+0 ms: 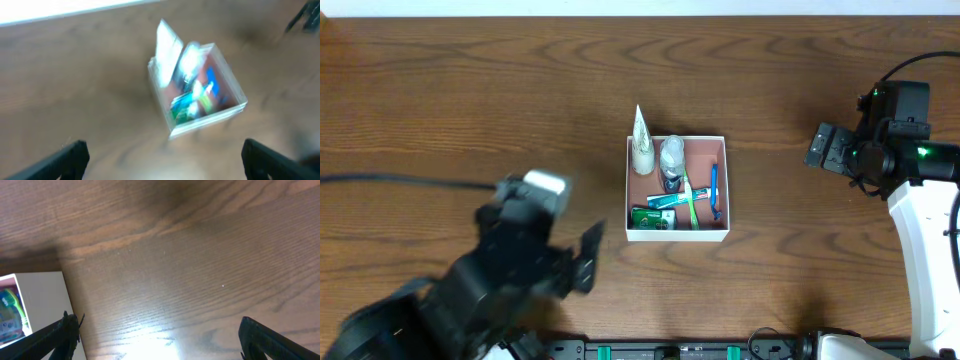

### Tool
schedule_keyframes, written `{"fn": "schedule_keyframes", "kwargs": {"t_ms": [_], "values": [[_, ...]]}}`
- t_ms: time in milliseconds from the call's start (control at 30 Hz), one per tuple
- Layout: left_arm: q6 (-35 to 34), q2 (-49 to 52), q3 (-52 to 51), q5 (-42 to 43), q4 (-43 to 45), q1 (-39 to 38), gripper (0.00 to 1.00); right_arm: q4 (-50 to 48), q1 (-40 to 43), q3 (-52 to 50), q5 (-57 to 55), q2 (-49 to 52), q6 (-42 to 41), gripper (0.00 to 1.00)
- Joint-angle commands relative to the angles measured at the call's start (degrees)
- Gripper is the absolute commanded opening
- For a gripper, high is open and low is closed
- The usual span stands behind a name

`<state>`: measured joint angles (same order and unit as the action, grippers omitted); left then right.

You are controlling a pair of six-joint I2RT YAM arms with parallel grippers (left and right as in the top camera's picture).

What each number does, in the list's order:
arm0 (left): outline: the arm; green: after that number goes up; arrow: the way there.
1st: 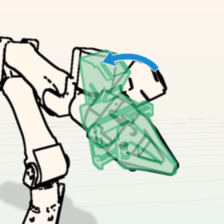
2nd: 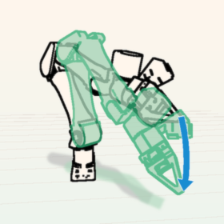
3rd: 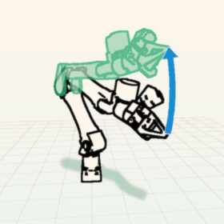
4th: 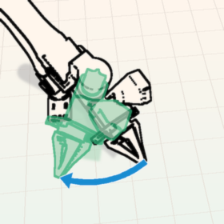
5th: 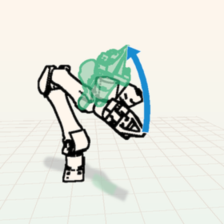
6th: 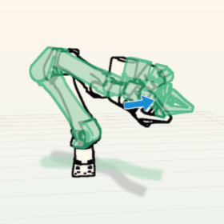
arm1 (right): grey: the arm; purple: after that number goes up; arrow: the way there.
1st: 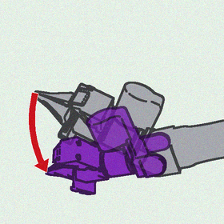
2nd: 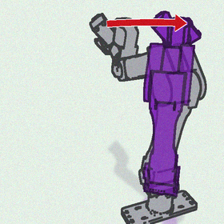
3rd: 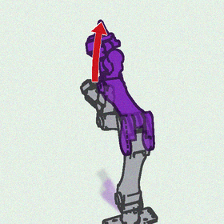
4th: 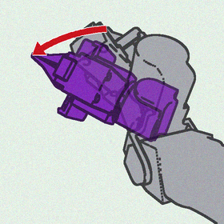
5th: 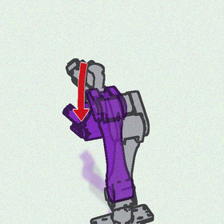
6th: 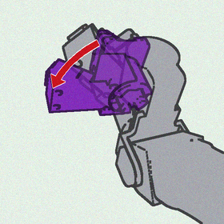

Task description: Pack container

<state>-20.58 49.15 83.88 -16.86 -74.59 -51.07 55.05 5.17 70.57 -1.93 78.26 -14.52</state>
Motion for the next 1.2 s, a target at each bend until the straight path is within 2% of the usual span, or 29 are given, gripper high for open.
{"fn": "schedule_keyframes", "kwargs": {"t_ms": [0,100,233,367,567,833,967,1167], "values": [[-2.21,-1.70,-0.26,-0.20,-4.90,-0.02,0.98,0.04,0.11,0.68,0.00,0.00,-0.66,0.99],[-4.07,-3.19,-2.95,-0.20,-5.88,0.46,0.98,0.04,0.11,0.68,0.00,0.00,-0.68,0.99],[-7.93,-6.29,-10.64,-0.20,-0.09,5.88,0.98,0.04,0.11,0.68,0.00,0.00,-0.68,0.99],[-8.87,-10.93,-23.74,-0.20,14.43,13.38,0.98,0.07,0.11,0.68,0.00,0.00,-0.68,0.99],[-8.85,-18.60,-47.15,0.15,41.94,25.38,0.98,0.04,0.11,0.68,0.00,0.00,-0.66,0.99],[-8.81,-31.12,-72.46,7.06,69.26,37.11,0.98,0.07,0.11,0.68,0.00,0.00,-0.68,0.99],[-8.66,-37.27,-79.56,9.94,73.22,40.13,0.98,0.04,0.11,0.68,0.00,0.00,-0.68,0.99],[-7.54,-43.08,-83.65,10.12,71.12,43.30,0.98,0.04,0.11,0.68,0.00,0.00,-0.66,0.99]]}}
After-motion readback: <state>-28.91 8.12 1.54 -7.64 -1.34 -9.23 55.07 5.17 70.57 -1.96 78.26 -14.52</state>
